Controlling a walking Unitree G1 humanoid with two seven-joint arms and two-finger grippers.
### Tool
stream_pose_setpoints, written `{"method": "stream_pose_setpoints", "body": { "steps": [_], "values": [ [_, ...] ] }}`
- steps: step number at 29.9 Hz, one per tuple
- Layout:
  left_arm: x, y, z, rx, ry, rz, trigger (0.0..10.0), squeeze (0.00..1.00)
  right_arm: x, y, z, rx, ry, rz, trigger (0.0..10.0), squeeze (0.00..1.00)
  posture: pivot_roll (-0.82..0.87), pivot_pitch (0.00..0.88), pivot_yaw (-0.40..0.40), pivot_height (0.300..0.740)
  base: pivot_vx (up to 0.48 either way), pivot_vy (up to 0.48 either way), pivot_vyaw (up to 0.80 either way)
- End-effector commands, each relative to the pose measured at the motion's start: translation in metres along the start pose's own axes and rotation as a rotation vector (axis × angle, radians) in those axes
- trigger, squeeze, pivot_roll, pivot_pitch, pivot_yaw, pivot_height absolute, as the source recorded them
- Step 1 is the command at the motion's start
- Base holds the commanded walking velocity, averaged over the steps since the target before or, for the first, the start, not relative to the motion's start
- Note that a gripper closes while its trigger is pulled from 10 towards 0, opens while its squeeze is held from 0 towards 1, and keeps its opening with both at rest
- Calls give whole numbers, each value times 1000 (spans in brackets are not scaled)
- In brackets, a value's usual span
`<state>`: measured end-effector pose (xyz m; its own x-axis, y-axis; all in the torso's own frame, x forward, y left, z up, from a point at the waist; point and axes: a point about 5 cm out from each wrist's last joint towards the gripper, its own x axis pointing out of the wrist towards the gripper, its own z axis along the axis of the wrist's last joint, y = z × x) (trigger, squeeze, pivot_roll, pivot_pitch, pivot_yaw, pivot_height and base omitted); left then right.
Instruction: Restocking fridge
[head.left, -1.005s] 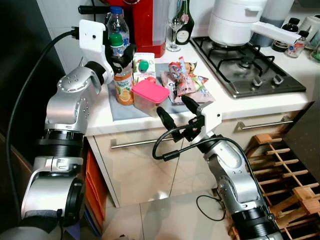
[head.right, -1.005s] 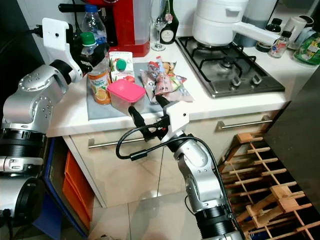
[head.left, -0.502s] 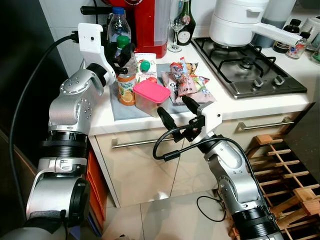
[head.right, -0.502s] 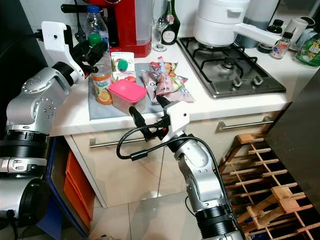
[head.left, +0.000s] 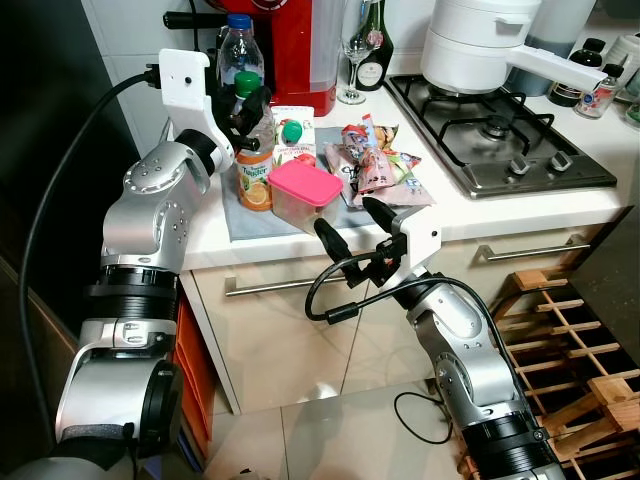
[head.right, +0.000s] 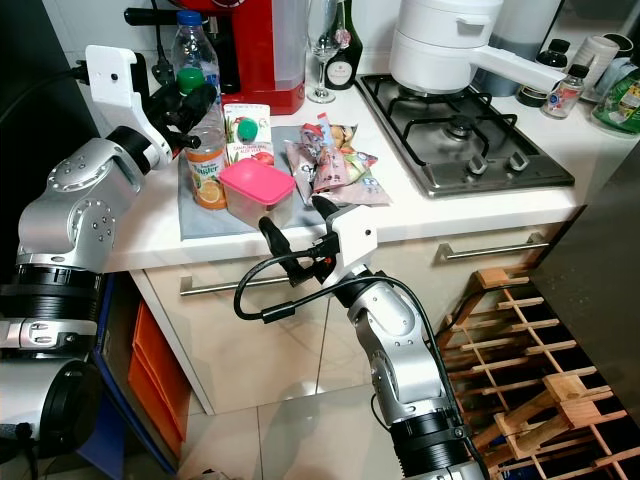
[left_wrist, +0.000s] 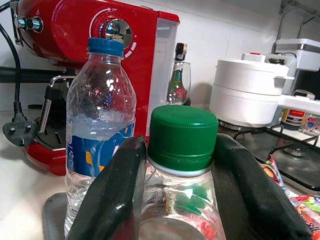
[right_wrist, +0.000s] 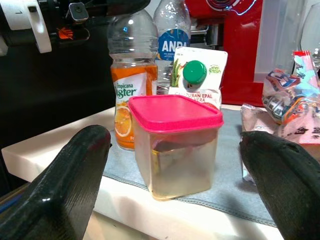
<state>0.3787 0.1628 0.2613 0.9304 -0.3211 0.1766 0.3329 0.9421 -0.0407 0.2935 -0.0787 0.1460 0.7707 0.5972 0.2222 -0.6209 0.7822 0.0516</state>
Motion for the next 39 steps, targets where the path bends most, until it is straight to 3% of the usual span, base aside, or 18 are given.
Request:
{"method": "stream_pose_setpoints", "body": {
  "steps": [1,5,6,8,10,16,23,24,25,29,32,39],
  "values": [
    [-2,6,2,6,11,23,0,0,2,-4,3,-23,-8,-13,10000,0,-31,0,4,740,0,0,0],
    [-15,4,23,57,-70,7,0,0,1,-12,5,-19,-17,-70,10000,0,-24,0,9,740,0,0,0],
    [-25,5,29,85,-98,14,0,0,-1,-22,8,-37,-35,-150,10000,0,-16,0,9,740,0,0,0],
    [-27,5,30,91,-103,17,0,0,-2,-24,9,-41,-40,-169,10000,0,-16,0,9,740,0,0,0],
    [-39,6,33,103,-124,51,0,0,-10,-37,11,-44,-51,-265,10000,0,-1,0,0,740,0,0,0],
    [-62,-10,54,164,-226,48,0,0,-26,-45,1,-69,-11,-326,10000,0,24,0,-16,740,0,0,0],
    [-72,-20,48,162,-193,37,0,0,-27,-48,-1,-86,-12,-358,10000,0,39,0,-24,740,0,0,0],
    [-74,-22,43,147,-185,54,2275,0,-26,-49,0,-93,-17,-377,10000,0,42,0,-26,740,0,0,0],
    [-75,-23,37,133,-175,84,10000,0,-26,-51,1,-94,-23,-393,10000,0,43,0,-26,740,0,0,0],
    [-79,-23,19,111,-156,167,10000,0,-22,-50,3,-102,-38,-405,10000,0,37,0,-22,740,0,0,0],
    [-80,-20,-1,138,-108,245,10000,0,-17,-48,3,-103,-42,-400,10000,0,28,0,-25,740,0,0,0],
    [-76,-23,-7,151,-111,284,10000,0,-14,-50,2,-109,-37,-396,10000,0,19,0,-28,740,0,0,0]
  ]
}}
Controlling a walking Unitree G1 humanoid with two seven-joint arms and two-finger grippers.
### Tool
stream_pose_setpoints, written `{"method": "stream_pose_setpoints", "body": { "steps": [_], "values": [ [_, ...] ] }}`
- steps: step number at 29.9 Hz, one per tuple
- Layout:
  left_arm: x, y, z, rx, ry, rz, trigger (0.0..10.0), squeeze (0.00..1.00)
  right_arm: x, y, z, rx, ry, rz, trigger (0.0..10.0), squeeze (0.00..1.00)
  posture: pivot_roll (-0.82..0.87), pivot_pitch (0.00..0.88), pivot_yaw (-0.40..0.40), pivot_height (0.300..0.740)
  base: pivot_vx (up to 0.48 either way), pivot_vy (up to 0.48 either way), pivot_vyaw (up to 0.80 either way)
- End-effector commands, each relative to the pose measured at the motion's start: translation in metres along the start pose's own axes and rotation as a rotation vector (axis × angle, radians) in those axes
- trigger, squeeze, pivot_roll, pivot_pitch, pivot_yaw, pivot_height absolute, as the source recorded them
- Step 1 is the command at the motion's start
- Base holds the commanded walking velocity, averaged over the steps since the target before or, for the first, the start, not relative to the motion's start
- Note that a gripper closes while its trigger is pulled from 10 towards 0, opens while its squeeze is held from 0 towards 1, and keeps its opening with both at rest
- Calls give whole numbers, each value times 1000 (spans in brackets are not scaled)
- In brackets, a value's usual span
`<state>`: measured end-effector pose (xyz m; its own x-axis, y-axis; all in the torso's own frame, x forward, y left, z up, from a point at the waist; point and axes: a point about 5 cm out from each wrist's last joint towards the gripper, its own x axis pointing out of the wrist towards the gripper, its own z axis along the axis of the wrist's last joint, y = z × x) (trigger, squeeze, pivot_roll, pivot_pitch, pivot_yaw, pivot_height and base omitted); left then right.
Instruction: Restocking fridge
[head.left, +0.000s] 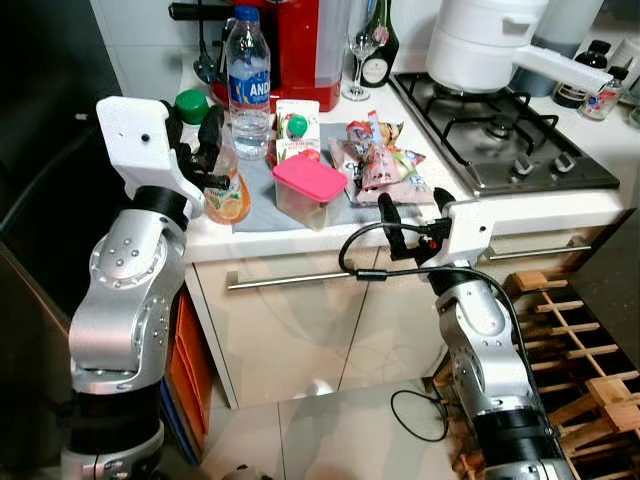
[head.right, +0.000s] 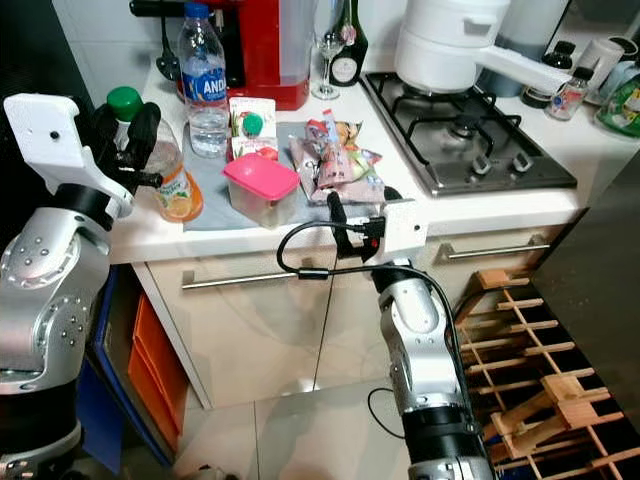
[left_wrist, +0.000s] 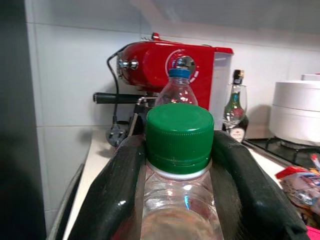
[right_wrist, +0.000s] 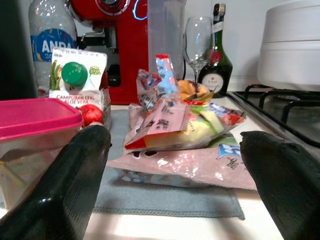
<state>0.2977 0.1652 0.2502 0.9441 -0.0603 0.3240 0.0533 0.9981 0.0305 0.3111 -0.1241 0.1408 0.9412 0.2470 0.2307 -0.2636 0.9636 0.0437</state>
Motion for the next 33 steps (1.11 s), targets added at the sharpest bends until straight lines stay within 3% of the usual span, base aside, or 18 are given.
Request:
{"method": "stream_pose_setpoints", "body": {
  "steps": [1,16,33],
  "values": [
    [1,-2,-10,27,41,22,10000,0,2,-3,1,-8,-9,-6,10000,0,18,0,-26,740,0,0,0],
    [2,-13,-32,34,75,56,10000,0,1,2,-15,15,69,21,10000,0,5,0,-16,740,-203,0,0],
    [-1,-21,-42,33,90,55,10000,0,-1,2,-24,6,104,34,10000,0,3,0,-20,740,-357,0,0]
  ]
}}
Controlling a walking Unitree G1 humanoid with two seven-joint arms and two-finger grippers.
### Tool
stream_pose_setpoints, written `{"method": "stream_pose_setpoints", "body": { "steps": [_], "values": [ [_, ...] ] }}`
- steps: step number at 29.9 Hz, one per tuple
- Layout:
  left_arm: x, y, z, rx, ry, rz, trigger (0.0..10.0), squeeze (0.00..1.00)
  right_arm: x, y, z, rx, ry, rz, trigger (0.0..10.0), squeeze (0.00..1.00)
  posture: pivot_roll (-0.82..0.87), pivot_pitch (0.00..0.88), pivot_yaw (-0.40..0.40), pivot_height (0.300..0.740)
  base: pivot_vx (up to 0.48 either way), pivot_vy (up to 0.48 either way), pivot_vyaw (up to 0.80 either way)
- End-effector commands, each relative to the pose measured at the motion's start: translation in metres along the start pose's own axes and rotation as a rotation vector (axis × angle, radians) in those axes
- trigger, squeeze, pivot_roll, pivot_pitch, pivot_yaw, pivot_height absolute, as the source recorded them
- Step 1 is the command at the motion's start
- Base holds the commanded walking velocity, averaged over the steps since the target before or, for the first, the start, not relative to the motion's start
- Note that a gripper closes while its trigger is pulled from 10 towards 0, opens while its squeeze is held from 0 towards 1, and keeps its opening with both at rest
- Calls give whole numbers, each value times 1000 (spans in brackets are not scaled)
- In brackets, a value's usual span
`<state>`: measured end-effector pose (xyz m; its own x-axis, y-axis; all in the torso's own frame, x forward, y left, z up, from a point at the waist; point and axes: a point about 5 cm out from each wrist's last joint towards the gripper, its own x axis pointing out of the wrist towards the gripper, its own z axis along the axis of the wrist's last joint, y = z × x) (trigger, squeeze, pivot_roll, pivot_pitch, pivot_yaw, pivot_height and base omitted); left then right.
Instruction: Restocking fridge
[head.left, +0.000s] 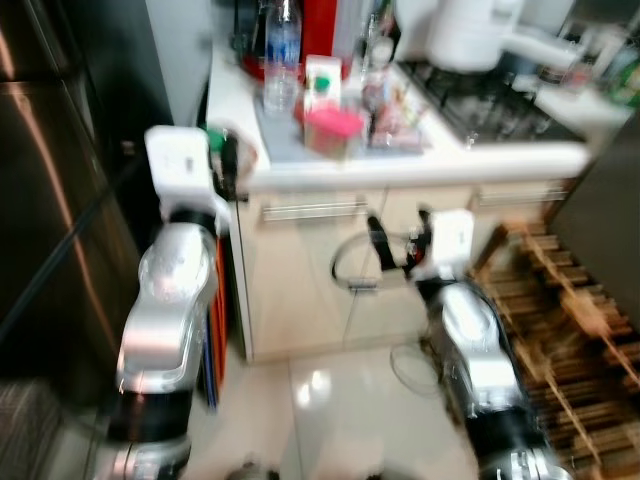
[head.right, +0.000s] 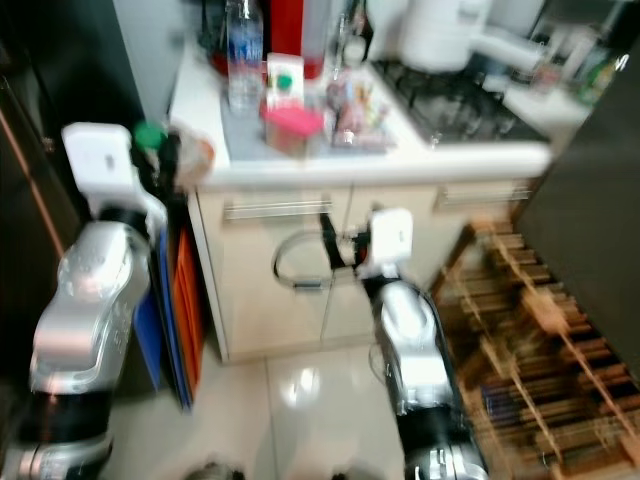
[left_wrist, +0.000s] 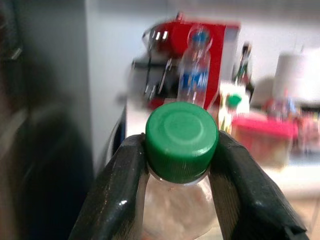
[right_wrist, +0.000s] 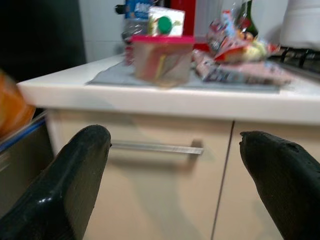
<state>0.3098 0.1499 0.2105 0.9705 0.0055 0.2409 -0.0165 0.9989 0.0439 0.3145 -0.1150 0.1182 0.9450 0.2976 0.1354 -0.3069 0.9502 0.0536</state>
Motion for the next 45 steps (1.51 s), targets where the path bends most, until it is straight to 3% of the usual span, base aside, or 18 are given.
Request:
{"method": "stream_pose_setpoints", "body": {
  "steps": [1,16,18,20,25,33,45],
  "values": [
    [-1,-6,-2,1,3,-8,10000,0,-1,-5,-1,-11,7,-9,10000,0,4,0,-20,740,-356,0,406],
    [-3,-11,-22,17,76,-17,10000,0,-4,-6,-11,1,50,4,10000,0,0,0,-23,740,-253,0,718],
    [-4,-10,-24,18,81,-17,10000,0,-5,-6,-12,-2,54,5,10000,0,0,0,-23,740,0,0,0],
    [-9,-6,-44,57,137,-8,10000,0,-6,-6,-19,-7,84,4,10000,0,-1,0,-21,740,0,0,0],
    [-21,6,-71,18,237,35,10000,0,-8,-10,-22,-13,93,-10,10000,0,-2,0,-20,740,0,0,0],
    [-23,5,-75,30,229,20,10000,0,-7,-11,-23,-37,101,-2,10000,0,4,0,-25,740,0,0,0],
    [-24,-5,-85,-24,227,-115,10000,0,-8,-14,-27,-57,108,-32,10000,0,-14,0,-31,740,0,-35,-682]
  ]
}}
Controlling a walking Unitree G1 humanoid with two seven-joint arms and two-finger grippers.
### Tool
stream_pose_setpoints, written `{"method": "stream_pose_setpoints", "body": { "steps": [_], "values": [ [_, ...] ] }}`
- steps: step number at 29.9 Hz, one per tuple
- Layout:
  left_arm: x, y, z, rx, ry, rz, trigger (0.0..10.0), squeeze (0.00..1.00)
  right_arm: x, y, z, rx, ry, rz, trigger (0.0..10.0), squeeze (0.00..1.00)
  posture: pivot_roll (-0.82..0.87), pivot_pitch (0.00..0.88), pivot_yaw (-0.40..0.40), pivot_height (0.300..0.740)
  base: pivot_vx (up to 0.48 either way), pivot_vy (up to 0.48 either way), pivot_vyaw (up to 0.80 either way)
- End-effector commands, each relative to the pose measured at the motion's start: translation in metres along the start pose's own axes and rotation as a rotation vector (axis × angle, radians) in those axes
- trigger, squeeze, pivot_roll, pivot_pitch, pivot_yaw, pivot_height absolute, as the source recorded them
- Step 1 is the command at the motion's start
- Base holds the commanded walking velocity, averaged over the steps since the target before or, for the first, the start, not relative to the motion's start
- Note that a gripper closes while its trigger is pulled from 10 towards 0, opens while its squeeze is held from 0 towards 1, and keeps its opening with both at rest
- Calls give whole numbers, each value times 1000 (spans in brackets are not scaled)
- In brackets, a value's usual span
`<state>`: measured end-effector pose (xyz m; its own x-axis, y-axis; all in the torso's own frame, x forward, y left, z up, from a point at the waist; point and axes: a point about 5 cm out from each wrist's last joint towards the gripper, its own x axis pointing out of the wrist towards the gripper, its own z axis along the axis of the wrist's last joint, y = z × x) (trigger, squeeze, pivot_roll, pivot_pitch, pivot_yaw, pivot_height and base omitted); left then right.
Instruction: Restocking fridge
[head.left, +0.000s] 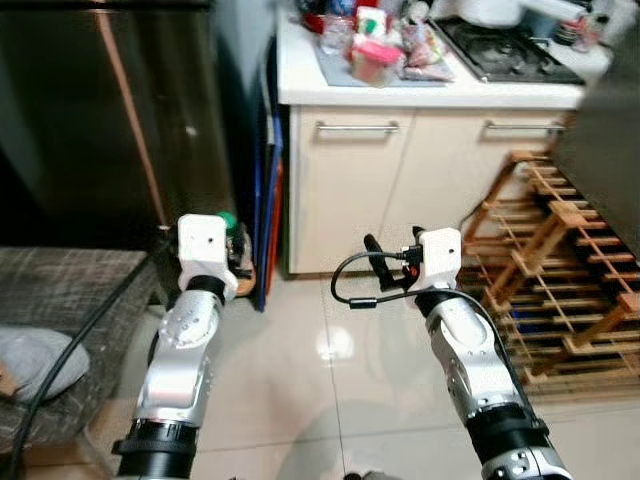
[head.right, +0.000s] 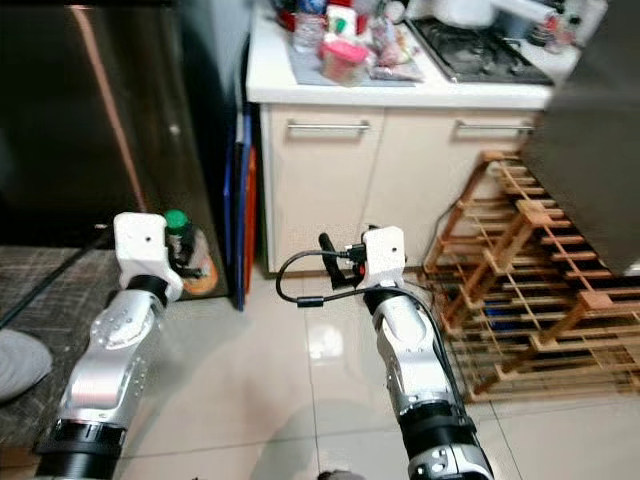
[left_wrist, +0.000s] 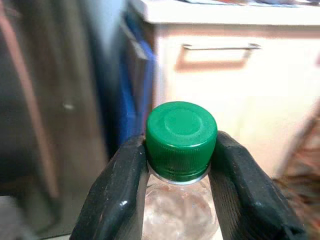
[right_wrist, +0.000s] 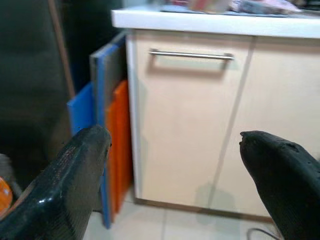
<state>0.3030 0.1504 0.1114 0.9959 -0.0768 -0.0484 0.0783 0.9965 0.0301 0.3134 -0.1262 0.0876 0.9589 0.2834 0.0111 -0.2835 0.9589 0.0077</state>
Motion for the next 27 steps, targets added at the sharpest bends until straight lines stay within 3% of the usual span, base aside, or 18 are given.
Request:
{"method": "stream_pose_setpoints", "body": {
  "steps": [1,7,9,16,19,22,27],
  "values": [
    [3,-1,11,5,-61,-22,10000,0,1,-2,2,-9,-16,-12,10000,0,-14,0,-31,740,0,-416,-644],
    [8,-1,12,-13,-92,-35,10000,0,2,-5,1,-8,-11,-24,10000,0,-20,0,-42,740,0,-421,-641],
    [8,-10,17,-31,-129,-96,10000,0,2,-8,-1,-9,-1,-41,10000,0,-27,0,-41,740,0,-416,-625],
    [9,-16,18,-29,-146,-154,10000,0,2,-9,0,-14,-9,-68,10000,0,-22,0,-37,740,0,-415,-607],
    [10,-11,16,-31,-142,-151,10000,0,1,-13,-4,-12,4,-86,10000,0,-16,0,-36,740,247,-407,-596],
    [6,2,-1,-50,-65,-105,10000,0,-3,-18,-11,3,32,-118,10000,0,-5,0,-37,740,92,0,-598],
    [3,7,-7,-32,-40,-94,10000,0,-6,-22,-14,0,34,-150,10000,0,1,0,-37,740,0,0,-600]
  ]
}}
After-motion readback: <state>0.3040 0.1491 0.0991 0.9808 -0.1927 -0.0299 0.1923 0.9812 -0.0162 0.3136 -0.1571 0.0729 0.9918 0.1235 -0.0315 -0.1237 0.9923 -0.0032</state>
